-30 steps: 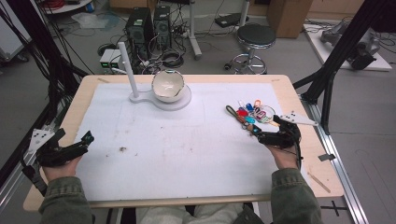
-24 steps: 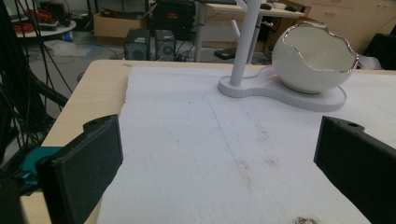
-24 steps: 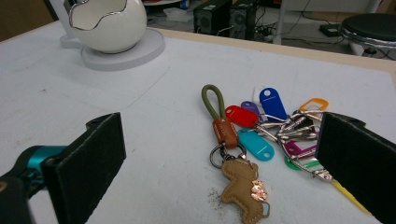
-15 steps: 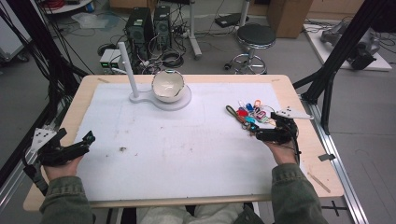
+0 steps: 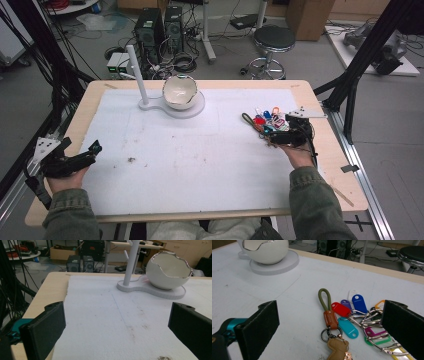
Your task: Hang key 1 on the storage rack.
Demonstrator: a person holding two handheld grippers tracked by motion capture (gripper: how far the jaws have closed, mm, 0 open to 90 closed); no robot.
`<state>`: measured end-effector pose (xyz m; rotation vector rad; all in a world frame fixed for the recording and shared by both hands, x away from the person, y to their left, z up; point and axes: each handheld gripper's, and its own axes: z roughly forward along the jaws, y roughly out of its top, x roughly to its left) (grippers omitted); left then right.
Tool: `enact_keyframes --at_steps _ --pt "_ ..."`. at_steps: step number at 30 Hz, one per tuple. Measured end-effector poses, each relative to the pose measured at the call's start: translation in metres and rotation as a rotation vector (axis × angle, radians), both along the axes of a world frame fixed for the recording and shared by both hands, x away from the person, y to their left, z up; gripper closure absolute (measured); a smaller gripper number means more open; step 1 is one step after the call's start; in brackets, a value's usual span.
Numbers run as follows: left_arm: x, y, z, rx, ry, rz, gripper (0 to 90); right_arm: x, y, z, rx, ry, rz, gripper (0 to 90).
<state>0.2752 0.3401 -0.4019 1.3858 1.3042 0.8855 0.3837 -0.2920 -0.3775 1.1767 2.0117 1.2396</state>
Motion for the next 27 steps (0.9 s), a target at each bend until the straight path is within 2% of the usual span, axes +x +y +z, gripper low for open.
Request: enact_keyframes --at_steps 16,27 --pt "0.000 0.001 0.000 -0.002 0.001 0.002 1.7 0.033 0.013 0.008 -0.072 0.078 0.058 0.7" --pt "0.001 0.001 0.000 -0.003 0.003 -0.001 1.7 0.054 0.013 -0.002 -0.079 0.149 0.068 0.7"
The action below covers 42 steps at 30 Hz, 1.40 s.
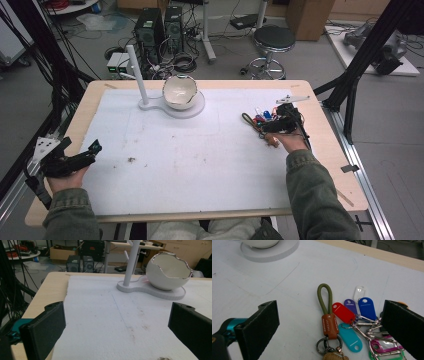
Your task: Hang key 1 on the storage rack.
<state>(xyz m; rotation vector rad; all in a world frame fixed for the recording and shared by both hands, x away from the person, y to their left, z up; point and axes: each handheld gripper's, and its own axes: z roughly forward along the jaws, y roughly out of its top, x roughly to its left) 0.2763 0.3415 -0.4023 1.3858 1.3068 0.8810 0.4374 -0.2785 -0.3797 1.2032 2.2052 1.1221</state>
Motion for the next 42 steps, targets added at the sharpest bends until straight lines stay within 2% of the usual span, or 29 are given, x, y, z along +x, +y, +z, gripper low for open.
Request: enact_keyframes --at_steps 7,11,14,17,21,23,24,28,29,34,35,39,42 --pt "0.000 0.000 0.000 0.000 0.001 -0.001 1.7 0.011 0.002 -0.007 -0.018 0.061 0.016 2.8" --pt "0.001 0.000 0.000 -0.002 -0.001 -0.001 1.7 0.016 0.005 -0.009 -0.045 0.085 0.032 3.7" --pt "0.001 0.000 0.000 -0.002 -0.001 -0.002 1.7 0.021 0.006 -0.010 -0.046 0.098 0.030 4.4" --pt "0.001 0.000 0.000 -0.001 0.000 -0.002 1.7 0.026 0.006 -0.012 -0.054 0.140 0.051 8.7" --pt "0.001 0.000 -0.001 -0.002 0.000 -0.002 1.7 0.030 0.008 -0.017 -0.065 0.165 0.071 13.3" --pt "0.001 0.000 -0.001 0.001 0.001 -0.004 1.7 0.032 0.009 -0.020 -0.063 0.195 0.084 21.3" --pt "0.001 -0.001 -0.001 0.002 0.001 -0.006 1.7 0.033 0.009 -0.021 -0.069 0.193 0.096 23.6" --pt "0.002 -0.001 -0.001 0.005 0.002 -0.007 1.7 0.034 0.010 -0.024 -0.079 0.220 0.082 30.7" --pt "0.002 -0.001 -0.001 0.006 0.002 -0.009 1.7 0.036 0.010 -0.025 -0.081 0.227 0.079 35.6" --pt "0.003 -0.002 -0.001 0.004 0.002 -0.010 1.7 0.039 0.007 -0.030 -0.100 0.251 0.058 42.8" --pt "0.003 -0.002 -0.001 0.007 0.005 -0.011 1.7 0.041 0.006 -0.032 -0.090 0.275 0.053 46.2" --pt "0.003 -0.002 -0.001 0.008 0.006 -0.015 1.7 0.042 0.007 -0.035 -0.094 0.290 0.059 53.0" --pt "0.003 -0.002 -0.001 0.009 0.006 -0.017 1.7 0.044 0.008 -0.038 -0.102 0.292 0.040 58.6"
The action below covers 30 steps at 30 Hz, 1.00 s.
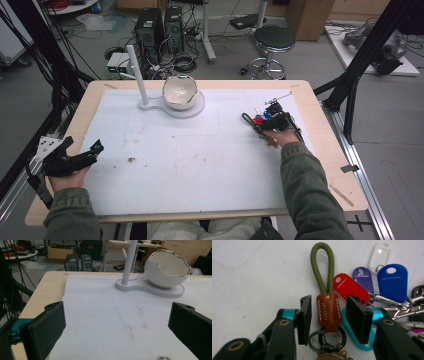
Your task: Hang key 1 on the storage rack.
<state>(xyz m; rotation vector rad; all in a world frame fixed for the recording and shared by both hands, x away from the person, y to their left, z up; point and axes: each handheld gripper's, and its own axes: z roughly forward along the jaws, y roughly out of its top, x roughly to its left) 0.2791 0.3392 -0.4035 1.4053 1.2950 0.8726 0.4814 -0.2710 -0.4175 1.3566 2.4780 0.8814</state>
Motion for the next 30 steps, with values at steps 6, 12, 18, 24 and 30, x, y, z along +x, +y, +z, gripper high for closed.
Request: enact_keyframes --at_steps 6,12,18,24,30 --pt "0.0003 0.0000 -0.0001 -0.002 0.000 0.000 1.7 0.0015 0.0023 -0.0042 -0.011 0.016 -0.003 65.7" --pt "0.0006 -0.0001 -0.0003 -0.002 0.001 -0.003 1.7 -0.0013 0.0062 -0.0031 -0.036 -0.002 -0.003 70.6" --pt "0.0006 0.0001 -0.0003 -0.003 -0.001 -0.002 1.7 -0.0021 0.0059 -0.0020 -0.027 -0.003 -0.006 74.5" --pt "0.0006 0.0002 -0.0003 -0.004 -0.001 -0.002 1.7 -0.0041 0.0077 -0.0008 -0.035 -0.004 -0.005 75.3" --pt "0.0004 0.0007 -0.0001 -0.007 -0.003 -0.003 1.7 -0.0071 0.0066 0.0043 -0.019 -0.010 -0.008 75.4"
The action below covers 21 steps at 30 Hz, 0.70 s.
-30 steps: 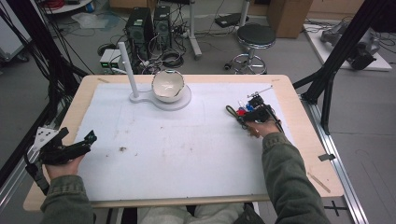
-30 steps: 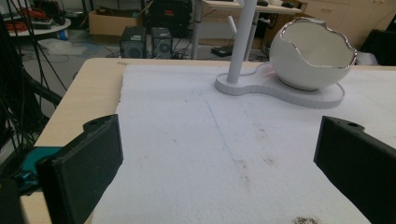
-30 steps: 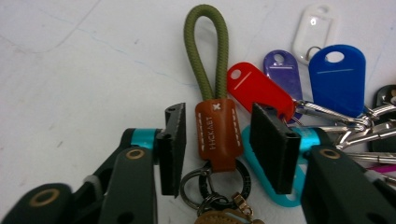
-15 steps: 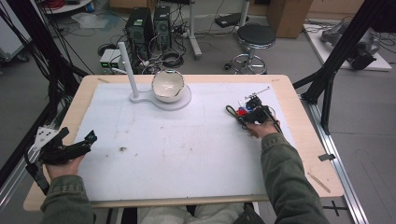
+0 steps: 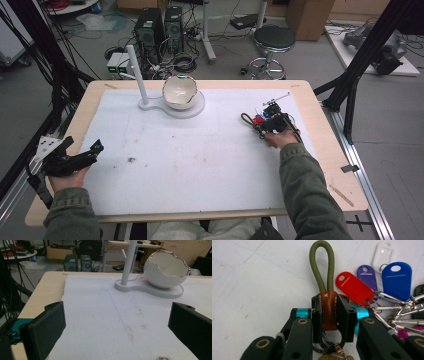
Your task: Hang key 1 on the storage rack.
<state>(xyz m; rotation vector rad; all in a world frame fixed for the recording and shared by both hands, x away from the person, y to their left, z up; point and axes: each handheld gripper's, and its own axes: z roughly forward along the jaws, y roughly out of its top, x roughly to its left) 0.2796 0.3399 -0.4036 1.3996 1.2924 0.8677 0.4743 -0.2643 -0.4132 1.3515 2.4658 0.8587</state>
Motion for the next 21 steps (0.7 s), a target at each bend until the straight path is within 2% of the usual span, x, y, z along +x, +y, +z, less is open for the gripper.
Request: enact_keyframes --at_steps 12,16,18,21 --pt "0.001 0.000 0.000 -0.013 -0.005 -0.001 1.7 -0.009 -0.009 0.019 0.042 -0.037 -0.014 75.3" --pt "0.002 0.000 0.000 -0.016 -0.006 -0.002 1.7 -0.012 -0.009 0.026 0.042 -0.043 -0.016 75.3" --pt "0.002 -0.001 0.000 -0.015 -0.006 -0.003 1.7 -0.013 -0.009 0.030 0.060 -0.049 -0.020 75.3" --pt "0.003 -0.002 0.000 -0.009 -0.004 -0.007 1.7 -0.014 -0.008 0.036 0.053 -0.060 -0.017 75.3"
